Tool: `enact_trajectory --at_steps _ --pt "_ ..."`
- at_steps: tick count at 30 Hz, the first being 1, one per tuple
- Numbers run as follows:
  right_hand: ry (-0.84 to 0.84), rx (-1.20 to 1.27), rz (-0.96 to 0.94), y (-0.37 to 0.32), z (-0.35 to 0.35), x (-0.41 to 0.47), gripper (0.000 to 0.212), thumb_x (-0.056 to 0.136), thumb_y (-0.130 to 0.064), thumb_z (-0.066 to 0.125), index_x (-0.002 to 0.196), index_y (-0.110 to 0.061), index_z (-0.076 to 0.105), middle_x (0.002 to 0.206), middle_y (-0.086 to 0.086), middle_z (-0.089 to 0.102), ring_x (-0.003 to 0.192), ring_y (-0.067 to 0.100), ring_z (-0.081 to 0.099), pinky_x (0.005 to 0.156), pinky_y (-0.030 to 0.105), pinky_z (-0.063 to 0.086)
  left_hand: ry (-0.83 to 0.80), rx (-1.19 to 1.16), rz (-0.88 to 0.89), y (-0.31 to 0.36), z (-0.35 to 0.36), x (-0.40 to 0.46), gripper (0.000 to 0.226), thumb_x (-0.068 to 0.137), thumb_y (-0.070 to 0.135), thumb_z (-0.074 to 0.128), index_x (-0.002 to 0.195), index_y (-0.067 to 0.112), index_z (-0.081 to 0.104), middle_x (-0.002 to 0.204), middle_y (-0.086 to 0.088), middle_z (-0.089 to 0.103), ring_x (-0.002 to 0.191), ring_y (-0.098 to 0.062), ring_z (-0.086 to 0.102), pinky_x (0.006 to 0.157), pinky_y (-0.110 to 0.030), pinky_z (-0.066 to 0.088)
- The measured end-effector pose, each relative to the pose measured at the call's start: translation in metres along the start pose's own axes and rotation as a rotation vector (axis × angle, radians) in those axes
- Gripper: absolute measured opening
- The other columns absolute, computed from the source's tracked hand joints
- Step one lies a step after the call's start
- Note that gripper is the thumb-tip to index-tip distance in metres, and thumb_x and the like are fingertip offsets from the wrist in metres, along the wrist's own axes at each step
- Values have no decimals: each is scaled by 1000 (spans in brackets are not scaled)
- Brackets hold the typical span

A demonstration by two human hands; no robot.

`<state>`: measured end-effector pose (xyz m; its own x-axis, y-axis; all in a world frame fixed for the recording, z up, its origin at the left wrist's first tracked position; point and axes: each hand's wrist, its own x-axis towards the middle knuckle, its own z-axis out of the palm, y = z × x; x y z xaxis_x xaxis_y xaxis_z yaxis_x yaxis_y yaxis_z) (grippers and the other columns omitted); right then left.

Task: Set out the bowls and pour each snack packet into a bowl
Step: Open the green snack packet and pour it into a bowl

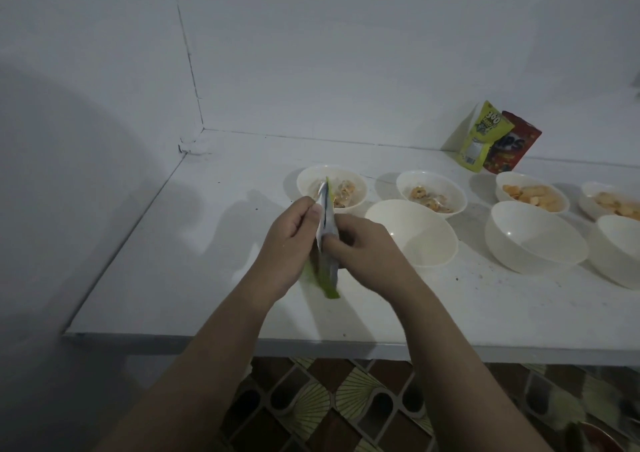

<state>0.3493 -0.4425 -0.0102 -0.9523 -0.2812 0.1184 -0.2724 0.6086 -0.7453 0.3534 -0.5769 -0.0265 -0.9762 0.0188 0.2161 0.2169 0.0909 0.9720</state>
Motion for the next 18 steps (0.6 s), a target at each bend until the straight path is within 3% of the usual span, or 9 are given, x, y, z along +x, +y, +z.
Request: enact_trajectory --at_steps 2,6,10,14,18 --pt "108 -12 4 4 3 -3 19 87 -19 52 79 -3 58 70 12 61 62 22 54 62 40 50 -11 -29 -15 -2 -4 3 30 101 31 43 75 15 46 71 -2 42 70 -15 41 68 -35 36" --pt "330 -8 89 12 -14 0 21 87 -20 51 73 -5 52 63 8 60 60 20 63 62 46 55 55 -73 -55 -8 -16 10 31 104 24 40 77 19 54 70 10 55 75 -8 53 77 -34 49" --pt "359 68 112 4 -10 0 19 87 -14 50 73 -2 47 66 13 57 63 25 65 61 50 55 101 -15 8 -14 -20 15 30 103 25 40 77 15 51 75 -2 49 77 -14 48 74 -33 45" --pt "369 128 80 -4 -10 2 18 89 -11 49 76 1 46 70 16 55 63 21 59 61 51 56 162 28 102 -8 -16 14 33 104 21 40 72 16 46 66 7 43 65 -5 40 60 -15 37" --pt "398 141 17 -14 -16 3 18 91 -13 48 78 -1 49 72 14 55 68 24 56 62 49 57 231 -23 59 -11 -13 13 33 105 29 35 75 17 46 77 -4 46 76 -10 46 72 -19 42"
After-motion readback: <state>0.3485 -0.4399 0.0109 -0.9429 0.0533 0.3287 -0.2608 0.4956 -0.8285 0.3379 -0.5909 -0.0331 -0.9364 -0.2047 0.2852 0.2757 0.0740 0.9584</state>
